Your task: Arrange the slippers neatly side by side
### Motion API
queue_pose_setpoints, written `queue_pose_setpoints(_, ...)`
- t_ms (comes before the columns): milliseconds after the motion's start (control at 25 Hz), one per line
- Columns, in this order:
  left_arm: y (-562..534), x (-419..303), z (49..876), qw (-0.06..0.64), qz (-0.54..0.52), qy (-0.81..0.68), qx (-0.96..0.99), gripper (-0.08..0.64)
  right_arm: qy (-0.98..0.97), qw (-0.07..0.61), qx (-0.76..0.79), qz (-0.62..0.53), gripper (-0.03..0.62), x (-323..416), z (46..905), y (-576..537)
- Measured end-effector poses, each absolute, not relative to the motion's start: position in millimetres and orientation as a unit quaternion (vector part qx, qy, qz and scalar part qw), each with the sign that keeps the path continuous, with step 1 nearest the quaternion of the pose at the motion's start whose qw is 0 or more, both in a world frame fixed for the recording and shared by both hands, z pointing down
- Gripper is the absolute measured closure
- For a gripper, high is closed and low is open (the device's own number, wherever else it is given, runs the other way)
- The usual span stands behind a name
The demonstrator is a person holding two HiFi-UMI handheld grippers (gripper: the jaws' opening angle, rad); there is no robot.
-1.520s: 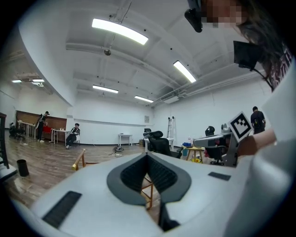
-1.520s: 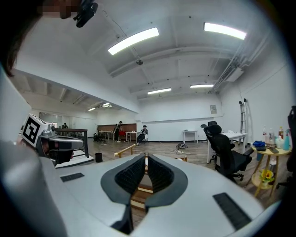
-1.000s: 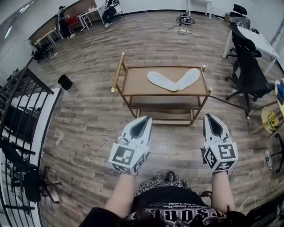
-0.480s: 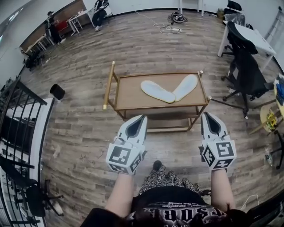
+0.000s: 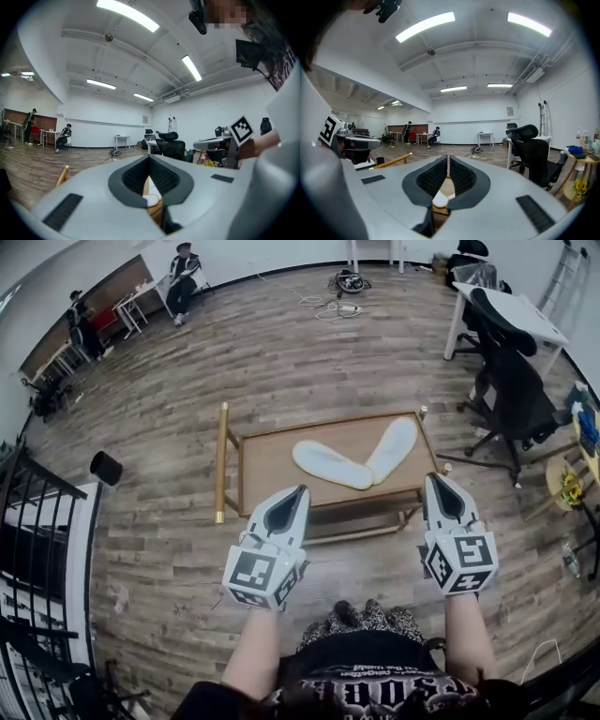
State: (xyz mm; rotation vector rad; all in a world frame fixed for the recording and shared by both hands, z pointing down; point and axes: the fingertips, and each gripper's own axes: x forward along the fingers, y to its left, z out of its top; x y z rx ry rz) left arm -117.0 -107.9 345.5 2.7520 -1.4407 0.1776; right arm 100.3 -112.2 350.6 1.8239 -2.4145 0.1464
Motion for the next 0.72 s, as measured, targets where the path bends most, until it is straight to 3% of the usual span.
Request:
queue_pose_setpoints(280, -143.8, -133.4, 351.5, 0.022, 0.054, -0.466, 0.883, 0.558, -0.793, 0.068, 0.603, 0.050, 0.586, 88.4, 359.7, -152.5)
queue_pose_setpoints(720, -217.3, -98.4, 349.4, 0.024, 0.056, -0.488, 0.871, 0.558, -0.808, 0.071, 0.582, 0.053, 0.586, 121.7, 361.2, -232.4)
